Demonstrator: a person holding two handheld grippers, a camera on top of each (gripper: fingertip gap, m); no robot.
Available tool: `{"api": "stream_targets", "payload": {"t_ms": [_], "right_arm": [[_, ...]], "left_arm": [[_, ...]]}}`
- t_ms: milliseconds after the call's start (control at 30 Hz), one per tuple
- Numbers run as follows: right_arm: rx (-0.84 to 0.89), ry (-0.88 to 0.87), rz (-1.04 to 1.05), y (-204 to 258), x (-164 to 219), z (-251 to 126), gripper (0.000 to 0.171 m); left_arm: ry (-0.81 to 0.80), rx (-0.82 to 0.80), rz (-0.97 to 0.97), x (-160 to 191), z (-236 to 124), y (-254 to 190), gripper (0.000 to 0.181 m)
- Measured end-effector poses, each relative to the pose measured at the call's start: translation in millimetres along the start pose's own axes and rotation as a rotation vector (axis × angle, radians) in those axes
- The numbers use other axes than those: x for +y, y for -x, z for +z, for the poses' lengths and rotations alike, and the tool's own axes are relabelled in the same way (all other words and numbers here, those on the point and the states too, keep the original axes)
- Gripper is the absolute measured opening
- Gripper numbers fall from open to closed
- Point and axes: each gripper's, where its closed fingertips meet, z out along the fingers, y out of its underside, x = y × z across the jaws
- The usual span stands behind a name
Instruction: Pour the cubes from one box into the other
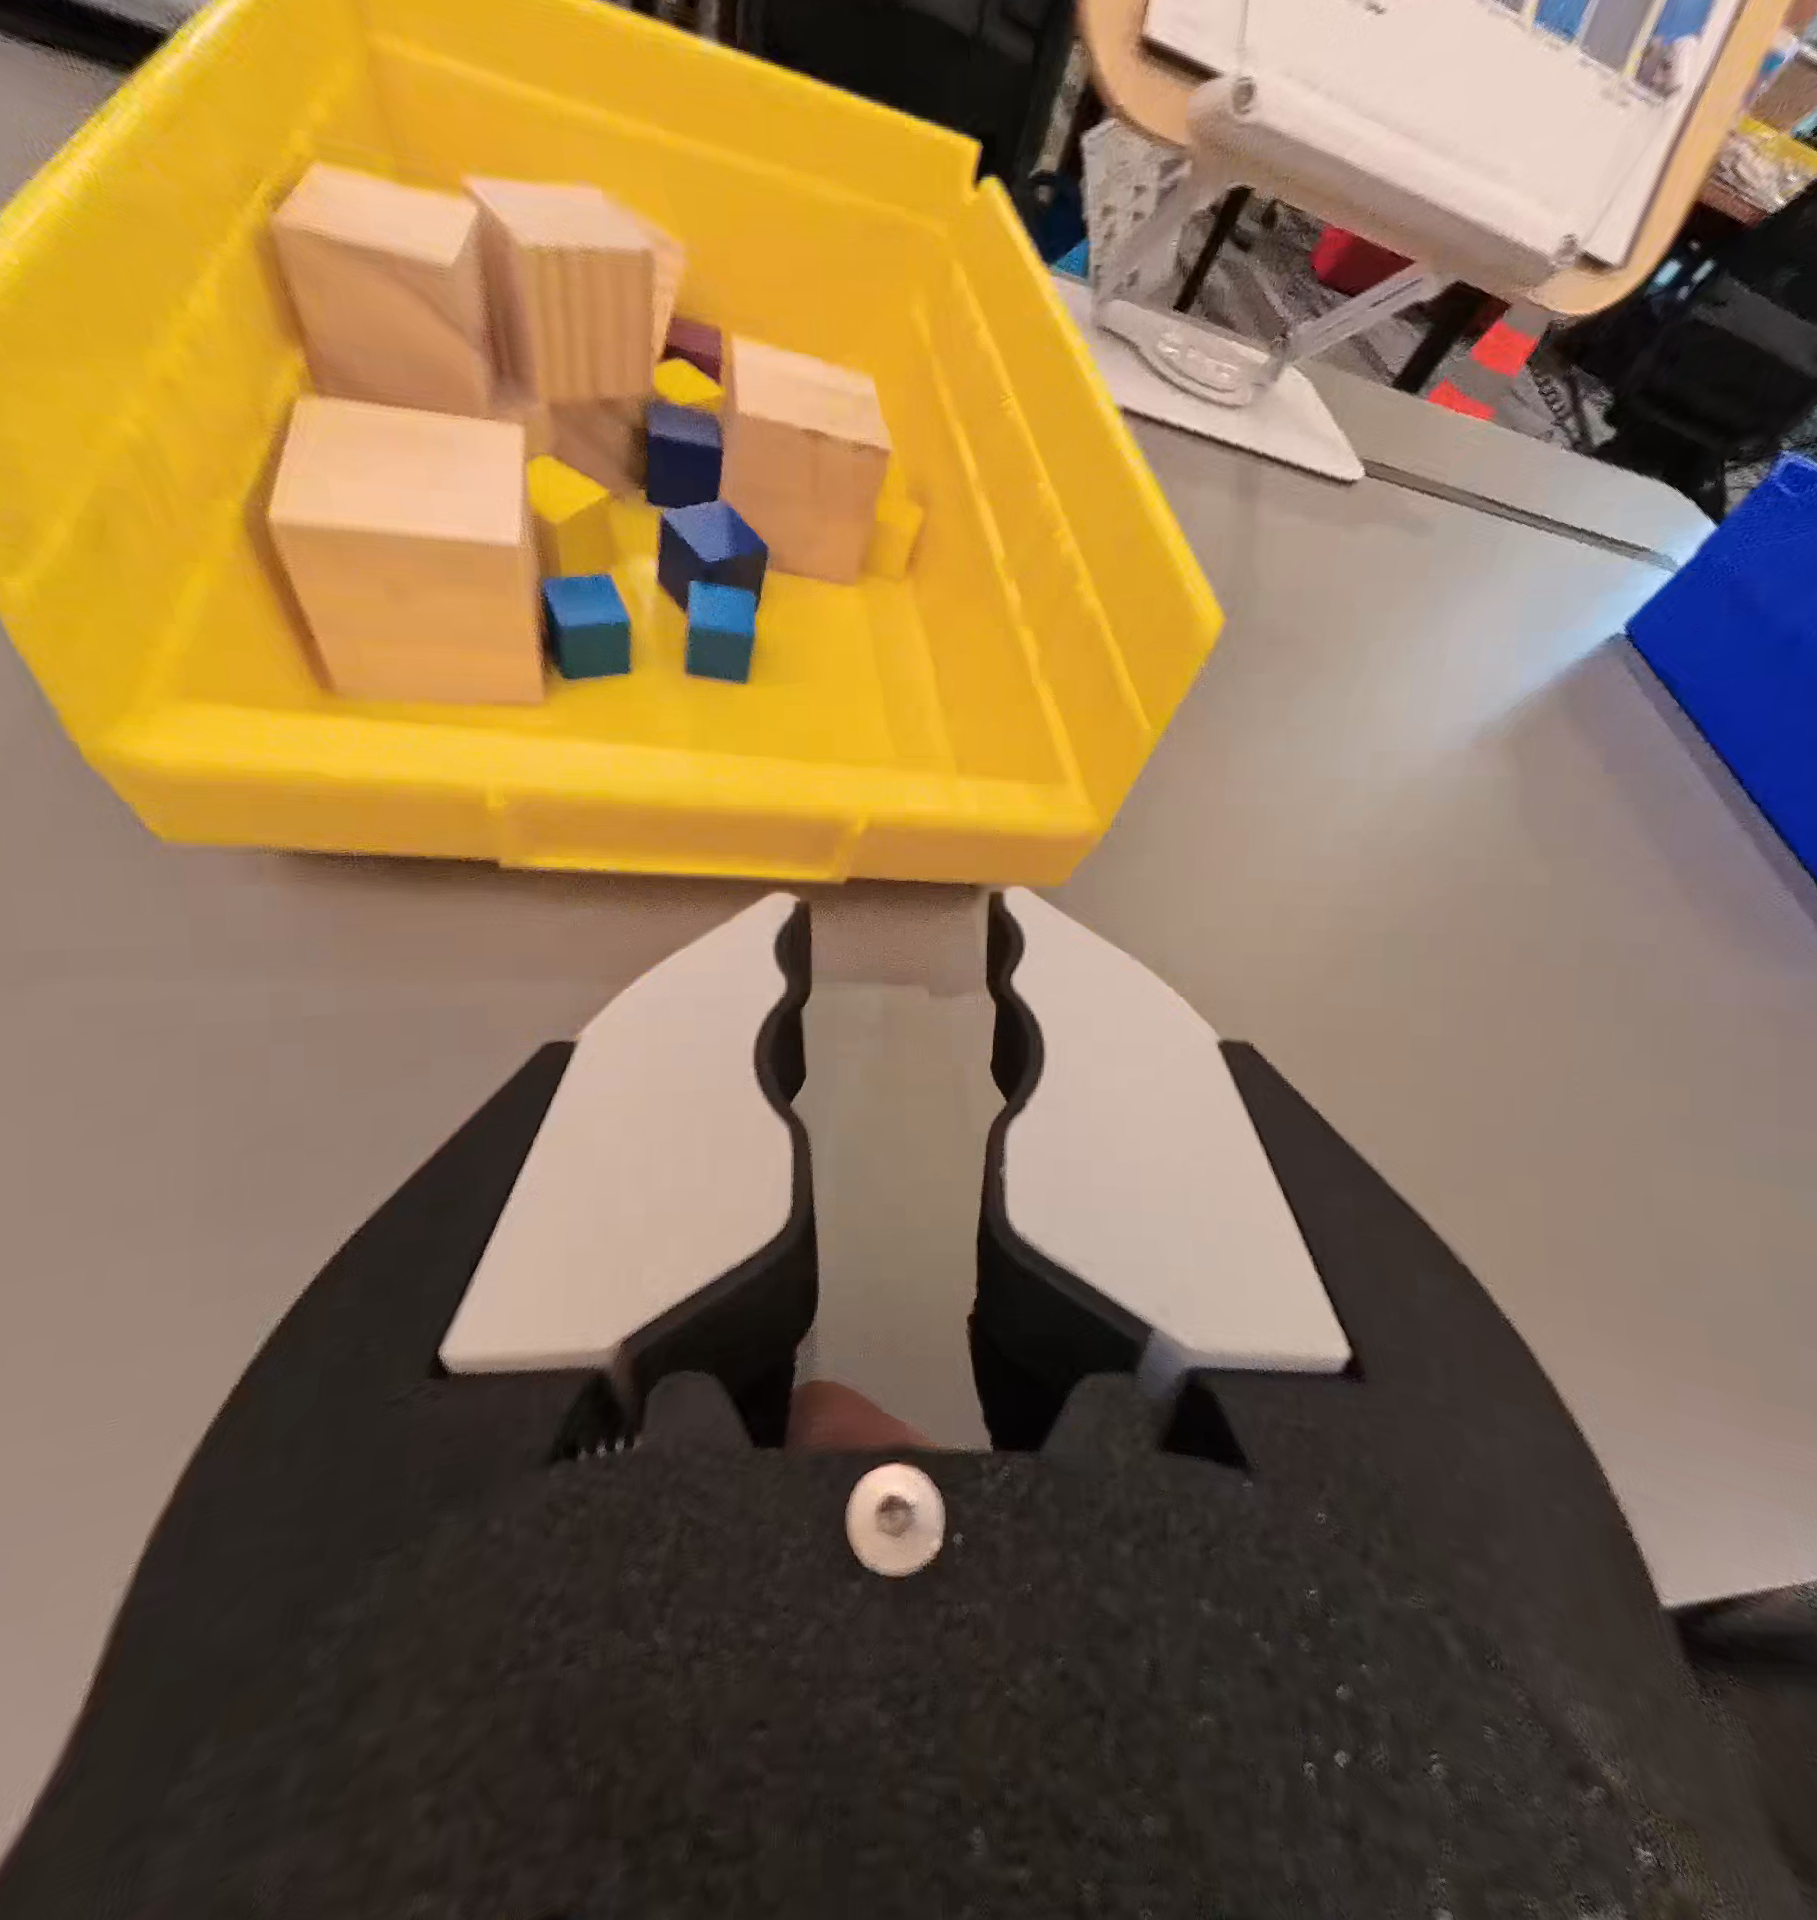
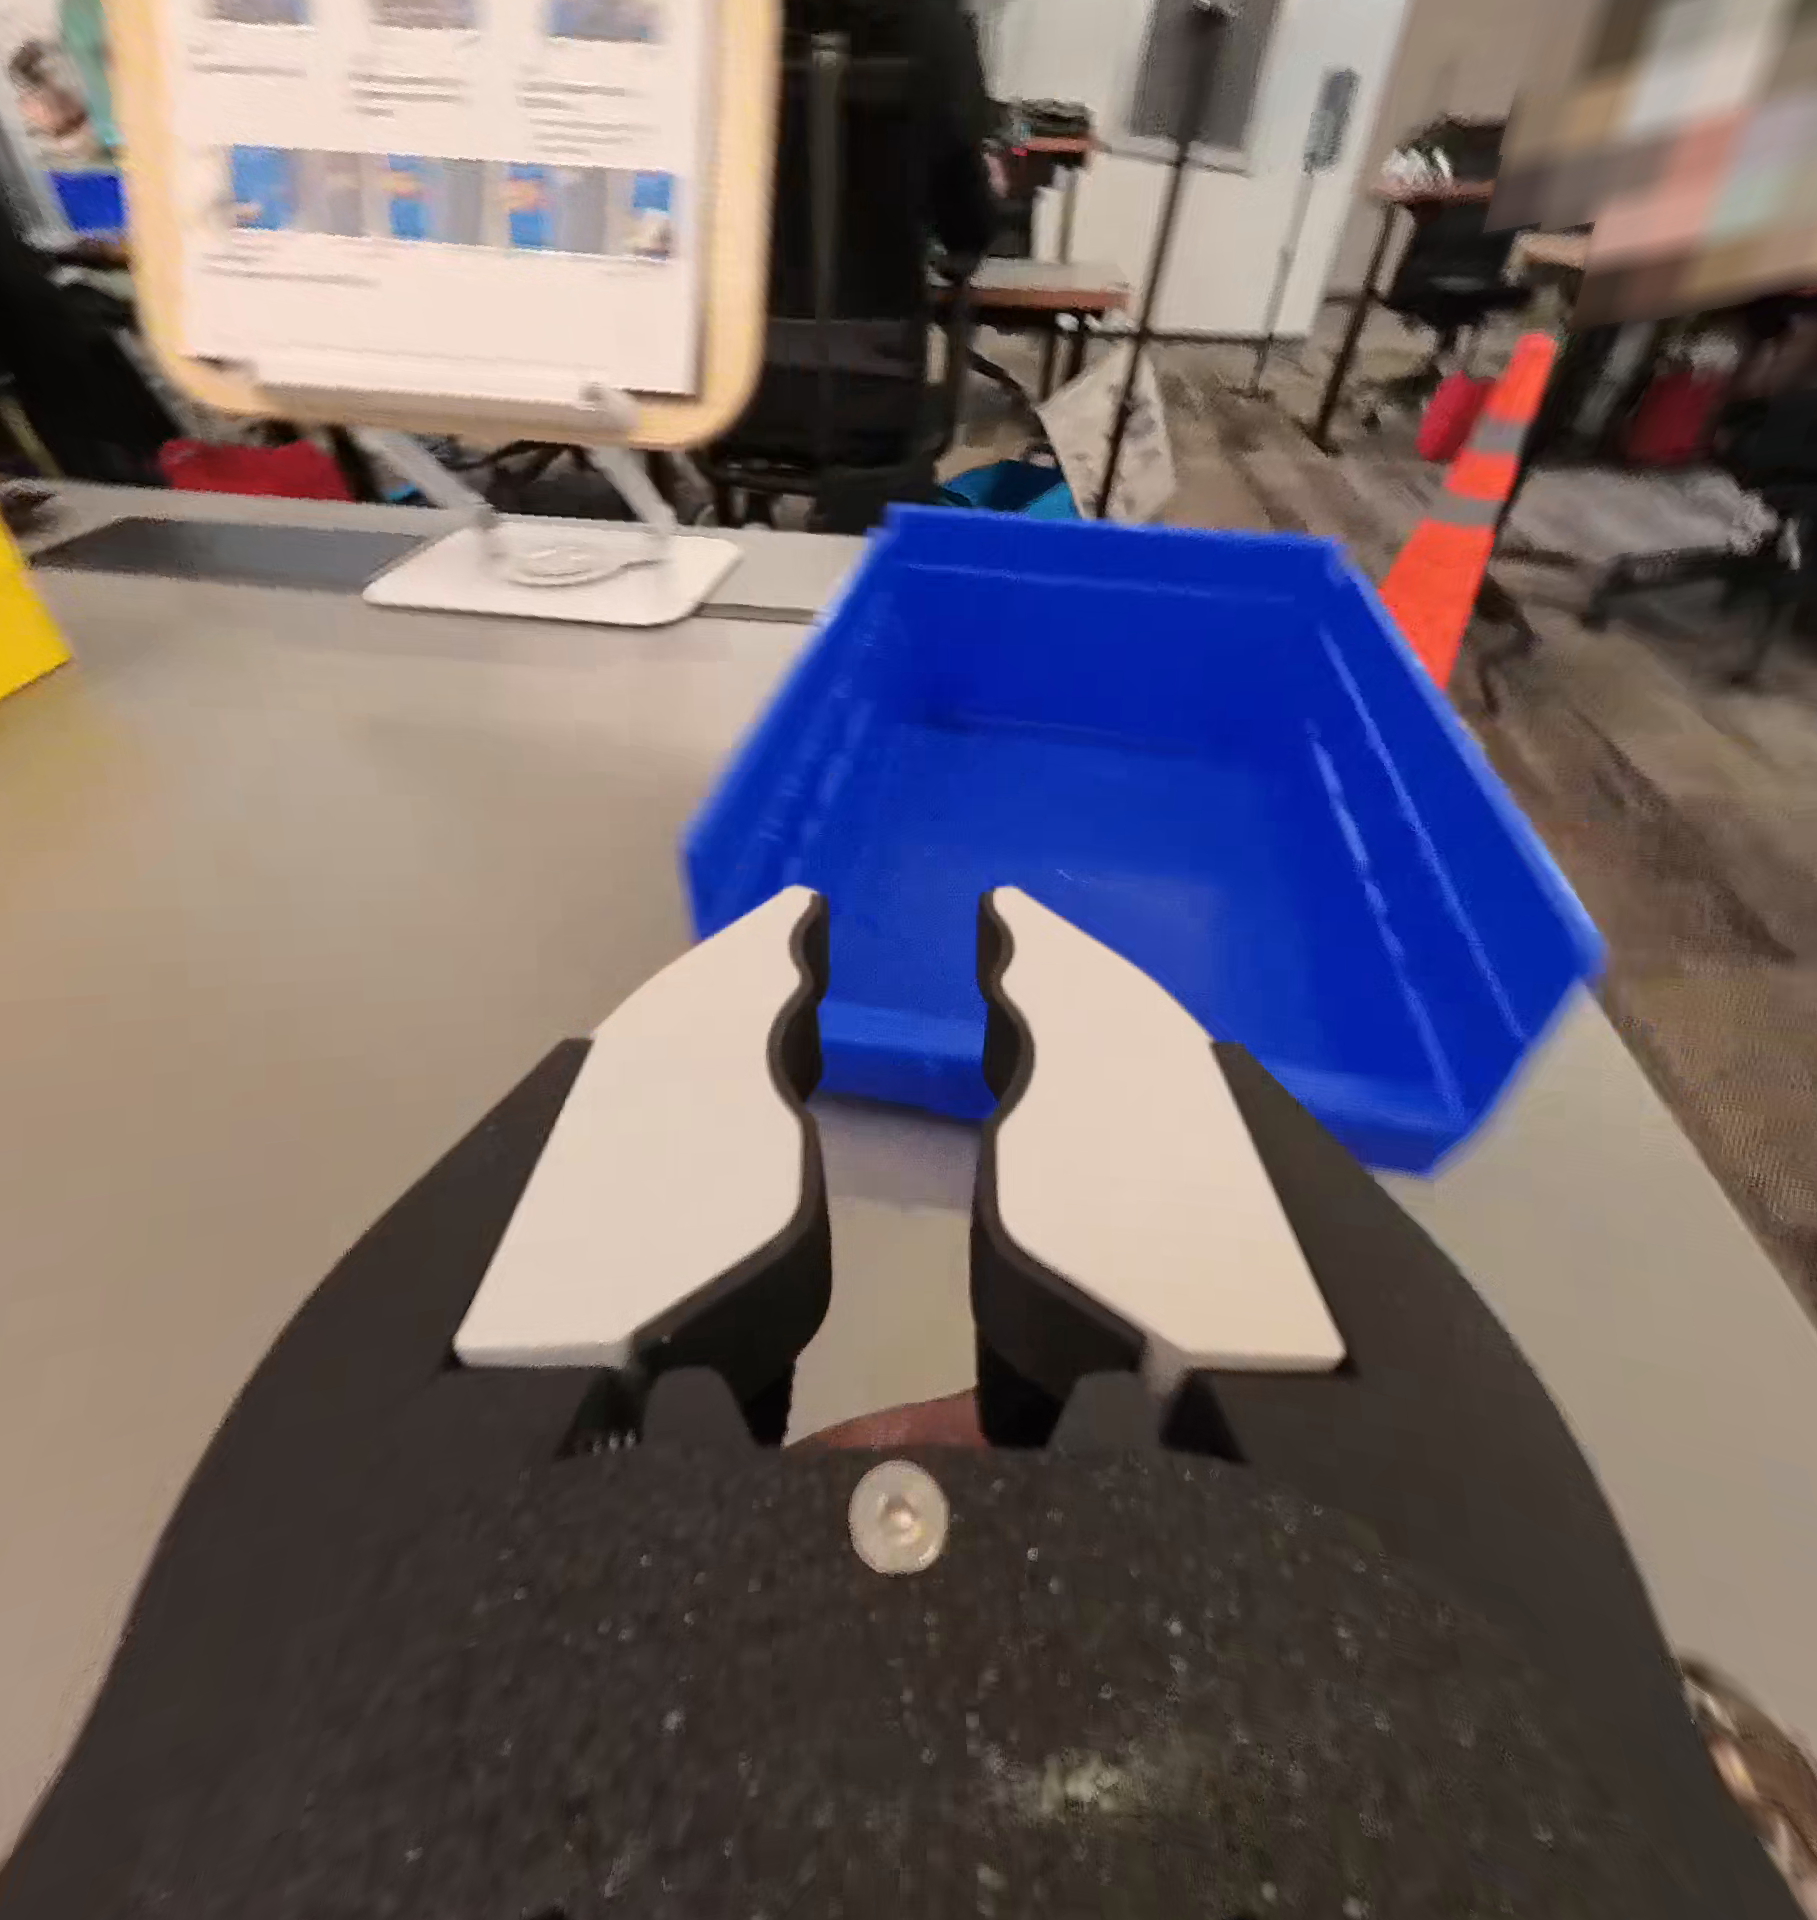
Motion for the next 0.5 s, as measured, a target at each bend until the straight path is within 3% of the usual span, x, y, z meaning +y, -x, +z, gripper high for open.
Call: {"api": "stream_targets", "payload": {"t_ms": [100,233,500], "right_arm": [[0.021,-0.011,0.177,-37.5,9.3,-2.3,0.026],[0.110,0.124,0.152,-61.8,42.9,7.9,0.027],[0.110,0.158,0.143,-55.4,53.2,19.6,0.027]], "left_arm": [[-0.082,-0.042,0.046,-17.7,3.3,4.5,0.030],[-0.016,-0.043,0.027,-6.2,17.7,10.3,0.030],[-0.016,-0.059,0.056,-5.2,17.6,14.8,0.030]]}}
